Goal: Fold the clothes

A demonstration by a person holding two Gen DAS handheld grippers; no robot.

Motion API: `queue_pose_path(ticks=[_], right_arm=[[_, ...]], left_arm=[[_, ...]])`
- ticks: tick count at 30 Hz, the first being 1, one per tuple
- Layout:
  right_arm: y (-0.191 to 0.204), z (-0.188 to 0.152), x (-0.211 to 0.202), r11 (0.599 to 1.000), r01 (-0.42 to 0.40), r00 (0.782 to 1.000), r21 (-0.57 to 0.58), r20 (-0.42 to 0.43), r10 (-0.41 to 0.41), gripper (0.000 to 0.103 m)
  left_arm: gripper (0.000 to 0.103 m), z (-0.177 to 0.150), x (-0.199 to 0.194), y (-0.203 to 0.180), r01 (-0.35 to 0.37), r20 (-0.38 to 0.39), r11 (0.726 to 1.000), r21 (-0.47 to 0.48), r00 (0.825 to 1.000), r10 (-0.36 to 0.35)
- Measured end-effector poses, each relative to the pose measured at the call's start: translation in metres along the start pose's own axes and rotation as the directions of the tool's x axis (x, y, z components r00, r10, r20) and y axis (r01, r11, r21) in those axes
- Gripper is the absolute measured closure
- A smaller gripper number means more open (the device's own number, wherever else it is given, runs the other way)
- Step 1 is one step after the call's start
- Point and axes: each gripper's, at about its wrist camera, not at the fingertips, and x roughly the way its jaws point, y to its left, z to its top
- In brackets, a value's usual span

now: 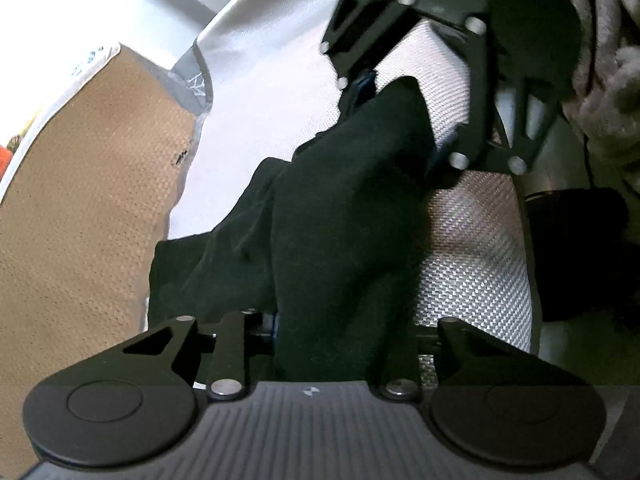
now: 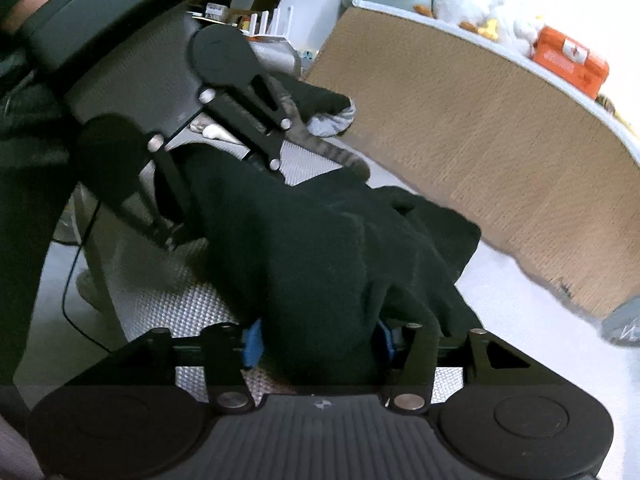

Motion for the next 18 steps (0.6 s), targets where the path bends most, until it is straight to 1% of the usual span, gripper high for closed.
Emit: queue_pose_path(ticks=[3,5,8,11,12,16,18], right_arm=[[0.015,-0.004,-0.001,0.990,0.071,0.997,-0.123,0.025,-0.068,0.038],[0.023,-0.007,0.001,0.974,0.124,0.992,-0.190,0.049,-0.117,0.031],[0.032,-0.013,0.008,0.952,0.179,0.984,-0.248,0.057,-0.170,0.029],[0.043,-0.020,0.017,0.906,0.243,0.970,-0.346,0.069,-0.234,0.029],[0.043,-0.021,0.018,0.903,0.253,0.967,-0.349,0.075,-0.242,0.029],[0.040,-0.025,0.023,0.912,0.257,0.966,-0.319,0.076,-0.246,0.029],[0.036,-0.026,0.025,0.925,0.240,0.971,-0.295,0.072,-0.229,0.031]], left_arm=[[0.071,0.001,-0.002,0.003,0.017,-0.009,1.000,-0.013,1.000,-0.017],[0.071,0.001,-0.002,0.005,0.023,-0.011,1.000,-0.021,1.000,-0.023],[0.071,0.000,-0.003,0.006,0.028,-0.011,0.999,-0.027,1.000,-0.028],[0.071,-0.001,-0.006,0.007,0.034,-0.009,0.999,-0.037,0.999,-0.035],[0.071,-0.001,-0.006,0.007,0.034,-0.009,0.999,-0.035,0.999,-0.034],[0.070,-0.001,-0.006,0.001,0.022,-0.013,1.000,-0.009,1.000,-0.022],[0.070,-0.002,-0.006,0.002,0.024,-0.009,1.000,-0.017,1.000,-0.024]])
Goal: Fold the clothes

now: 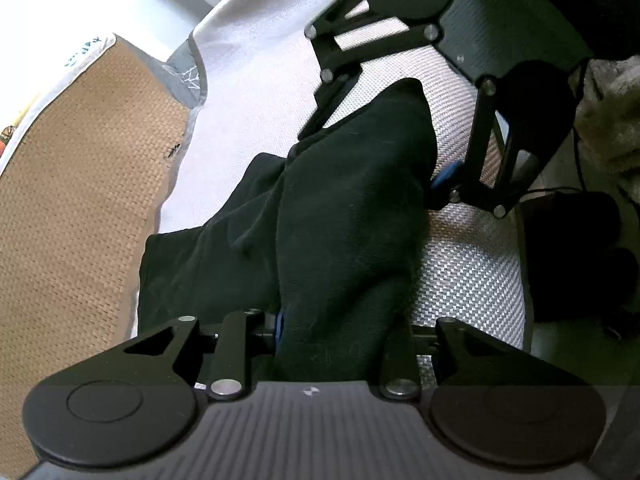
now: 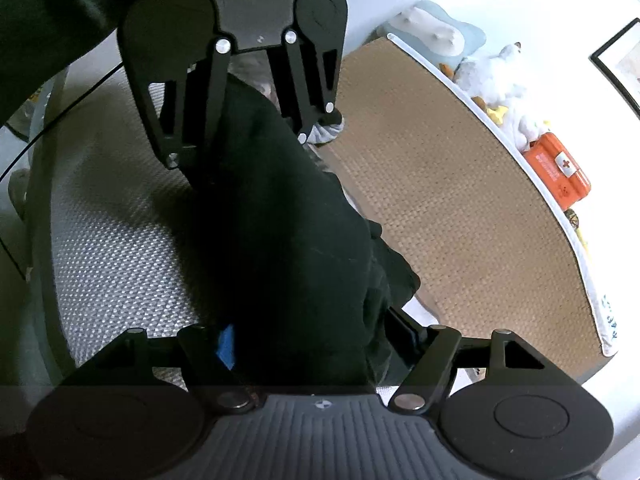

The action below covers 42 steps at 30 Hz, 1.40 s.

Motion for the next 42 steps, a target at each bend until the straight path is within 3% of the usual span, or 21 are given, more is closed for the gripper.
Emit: queue_pose_path(ticks=[2,5,11,15,21,24,28,32,34,36,38,40,42], right_arm=[[-0.002,-0.001,0.002,0.999,-0.040,0.999,0.018,-0.006,0.040,0.047],[-0.007,-0.002,0.003,0.994,-0.100,0.995,0.041,-0.016,0.101,0.056],[-0.027,0.003,-0.006,0.979,-0.164,0.986,0.118,-0.005,0.166,0.063],[-0.041,0.006,-0.016,0.950,-0.272,0.962,0.153,0.010,0.274,0.063],[-0.069,0.021,-0.031,0.899,-0.430,0.901,0.076,-0.016,0.433,0.063],[-0.091,0.030,-0.045,0.857,-0.513,0.857,0.053,-0.031,0.515,0.063],[-0.120,0.044,-0.059,0.778,-0.629,0.776,0.008,-0.057,0.628,0.063],[-0.142,0.055,-0.069,0.682,-0.731,0.681,-0.016,-0.081,0.728,0.063],[-0.148,0.056,-0.071,0.643,-0.765,0.642,-0.020,-0.085,0.762,0.063],[-0.153,0.056,-0.071,0.614,-0.789,0.614,-0.022,-0.088,0.785,0.063],[-0.160,0.058,-0.061,0.601,-0.799,0.599,-0.002,-0.086,0.796,0.063],[-0.166,0.062,-0.051,0.597,-0.802,0.595,0.011,-0.079,0.800,0.063],[-0.174,0.068,-0.042,0.607,-0.795,0.604,0.020,-0.075,0.793,0.063]], left_arm=[[0.070,0.000,0.001,0.000,0.009,-0.001,1.000,-0.004,1.000,-0.009],[0.070,0.000,0.002,-0.002,0.028,-0.010,1.000,0.007,1.000,-0.028],[0.071,0.009,-0.008,0.011,0.090,-0.036,0.995,-0.037,0.995,-0.091],[0.071,0.016,-0.027,0.017,0.174,-0.058,0.983,-0.064,0.982,-0.177],[0.071,0.025,-0.049,0.022,0.284,-0.063,0.954,-0.093,0.955,-0.291],[0.071,0.037,-0.064,0.029,0.358,-0.051,0.928,-0.106,0.930,-0.364],[0.071,0.051,-0.083,0.034,0.458,-0.053,0.883,-0.106,0.884,-0.465],[0.071,0.057,-0.097,0.043,0.540,-0.042,0.832,-0.131,0.835,-0.549],[0.071,0.057,-0.099,0.049,0.562,-0.029,0.814,-0.147,0.820,-0.572],[0.071,0.054,-0.102,0.055,0.540,-0.008,0.828,-0.150,0.837,-0.547],[0.072,0.053,-0.101,0.066,0.528,0.014,0.831,-0.175,0.846,-0.534],[0.072,0.052,-0.099,0.079,0.508,0.030,0.839,-0.192,0.858,-0.513],[0.072,0.052,-0.095,0.092,0.489,0.037,0.848,-0.204,0.870,-0.492]])
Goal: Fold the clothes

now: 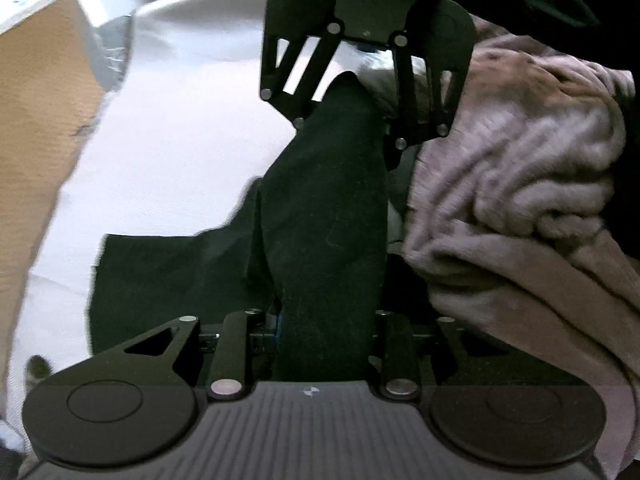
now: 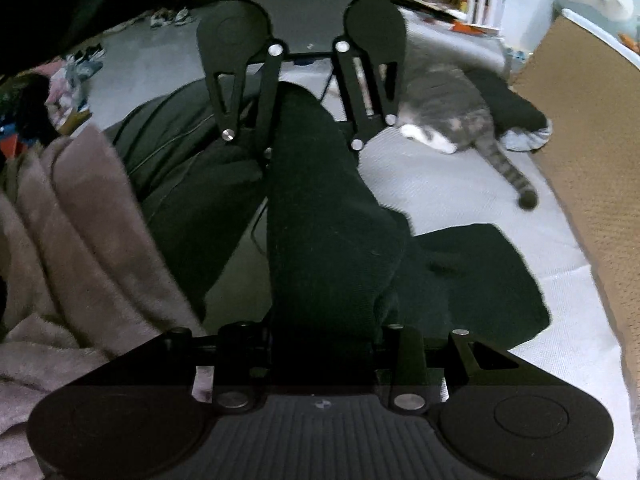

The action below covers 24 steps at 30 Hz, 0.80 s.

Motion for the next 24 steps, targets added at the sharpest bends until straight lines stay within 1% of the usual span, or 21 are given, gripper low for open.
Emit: queue_pose_path(ticks=[4,9,11,13,17,22,24], right_arm=[[-0.018,0.007,-0.008,0.998,0.057,0.998,-0.002,-0.009,-0.057,0.063],[-0.049,0.011,-0.002,0.993,0.116,0.993,0.027,-0.019,-0.116,0.063],[-0.061,0.010,0.004,0.988,0.149,0.989,0.048,-0.018,-0.149,0.063],[-0.075,0.007,0.012,0.977,0.197,0.980,0.081,-0.012,-0.197,0.063],[-0.098,-0.005,0.030,0.949,0.273,0.961,0.160,-0.004,-0.276,0.063],[-0.112,-0.011,0.046,0.925,0.322,0.945,0.204,-0.012,-0.326,0.063],[-0.119,-0.014,0.052,0.914,0.339,0.938,0.223,-0.011,-0.345,0.063]], left_arm=[[0.071,0.010,-0.007,0.014,-0.043,-0.003,0.999,-0.004,0.999,0.043],[0.071,0.019,0.001,0.040,-0.106,-0.061,0.994,0.019,0.992,0.107],[0.071,0.019,0.006,0.051,-0.149,-0.074,0.988,0.036,0.986,0.152],[0.064,0.019,0.011,0.062,-0.195,-0.082,0.979,0.052,0.977,0.199],[0.064,0.015,0.026,0.077,-0.298,-0.058,0.953,0.051,0.952,0.301],[0.066,0.009,0.044,0.090,-0.347,-0.049,0.938,0.015,0.936,0.348],[0.066,0.006,0.049,0.095,-0.372,-0.046,0.928,-0.002,0.927,0.371]])
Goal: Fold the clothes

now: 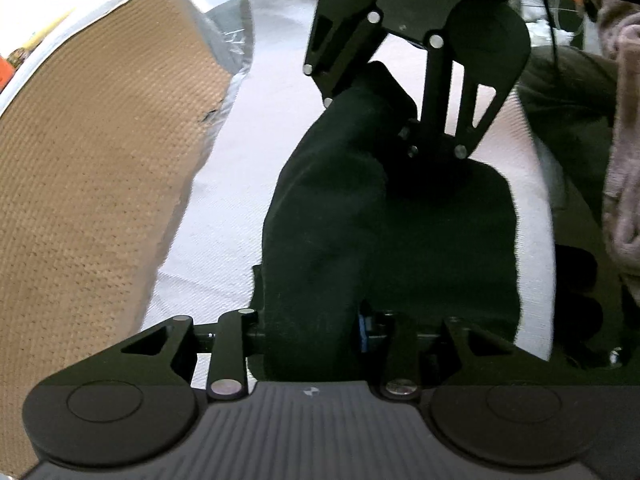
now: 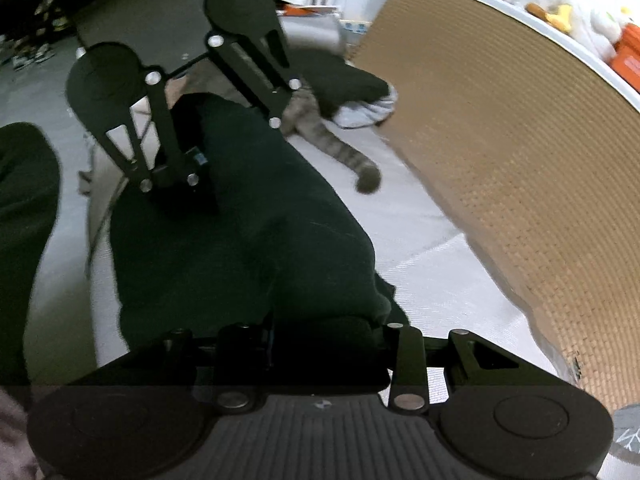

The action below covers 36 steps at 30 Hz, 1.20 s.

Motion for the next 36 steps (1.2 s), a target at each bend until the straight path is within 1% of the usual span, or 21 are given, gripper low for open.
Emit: queue_pose_path(ticks=[5,9,13,16,17,19,22,24,25,27,28,30,31,32,35,36], right_arm=[[-0.016,0.000,0.025,0.998,0.025,1.000,0.064,-0.003,-0.025,0.063],[-0.025,-0.005,0.051,0.994,0.037,0.999,0.107,-0.021,-0.035,0.063],[-0.034,-0.016,0.071,0.983,0.026,0.999,0.179,-0.028,-0.021,0.062],[-0.041,-0.024,0.082,0.971,0.014,1.000,0.238,-0.025,-0.008,0.059],[-0.043,-0.025,0.085,0.967,0.011,1.000,0.255,-0.018,-0.007,0.057],[-0.045,-0.028,0.088,0.960,0.014,1.000,0.279,-0.006,-0.013,0.053],[-0.050,-0.029,0.095,0.950,0.014,1.000,0.313,0.003,-0.016,0.049],[-0.053,-0.029,0.099,0.942,0.008,1.000,0.335,0.015,-0.014,0.047],[-0.055,-0.028,0.101,0.942,0.003,1.000,0.336,0.017,-0.009,0.046],[-0.059,-0.022,0.103,0.945,-0.001,1.000,0.327,0.015,-0.004,0.046],[-0.060,-0.018,0.100,0.947,0.001,1.000,0.322,0.014,-0.006,0.045],[-0.062,-0.007,0.092,0.950,0.012,0.999,0.313,0.031,-0.022,0.041],[-0.062,-0.002,0.086,0.950,0.018,0.999,0.311,0.043,-0.033,0.038],[-0.063,0.001,0.079,0.947,0.028,0.997,0.320,0.058,-0.049,0.033],[-0.070,0.007,0.063,0.924,0.064,0.988,0.378,0.109,-0.113,0.031],[-0.072,0.008,0.059,0.907,0.073,0.983,0.414,0.126,-0.137,0.031]], left_arm=[[0.062,-0.008,0.023,0.009,-0.065,0.001,0.995,-0.071,0.998,0.065],[0.060,-0.018,0.046,0.011,-0.095,-0.002,0.986,-0.139,0.995,0.096],[0.050,-0.027,0.064,0.007,-0.140,0.007,0.970,-0.198,0.990,0.144],[0.042,-0.034,0.069,0.007,-0.161,0.020,0.955,-0.249,0.985,0.171],[0.041,-0.037,0.068,0.008,-0.166,0.026,0.949,-0.268,0.984,0.179],[0.031,-0.045,0.065,0.010,-0.181,0.038,0.936,-0.303,0.979,0.201],[0.029,-0.061,0.050,0.017,-0.206,0.069,0.907,-0.366,0.967,0.247],[0.029,-0.071,0.038,0.021,-0.185,0.117,0.880,-0.437,0.959,0.260],[0.029,-0.073,0.032,0.019,-0.175,0.141,0.872,-0.458,0.954,0.265],[0.029,-0.073,0.023,0.011,-0.165,0.178,0.874,-0.458,0.946,0.271],[0.029,-0.071,0.019,0.005,-0.150,0.193,0.878,-0.454,0.946,0.261],[0.029,-0.067,0.018,-0.008,-0.120,0.206,0.894,-0.431,0.952,0.227],[0.029,-0.066,0.019,-0.014,-0.105,0.208,0.903,-0.416,0.956,0.207],[0.029,-0.065,0.022,-0.020,-0.097,0.204,0.909,-0.405,0.960,0.194],[0.030,-0.067,0.033,-0.035,-0.104,0.166,0.908,-0.406,0.969,0.185],[0.032,-0.069,0.037,-0.036,-0.096,0.160,0.895,-0.436,0.970,0.183]])
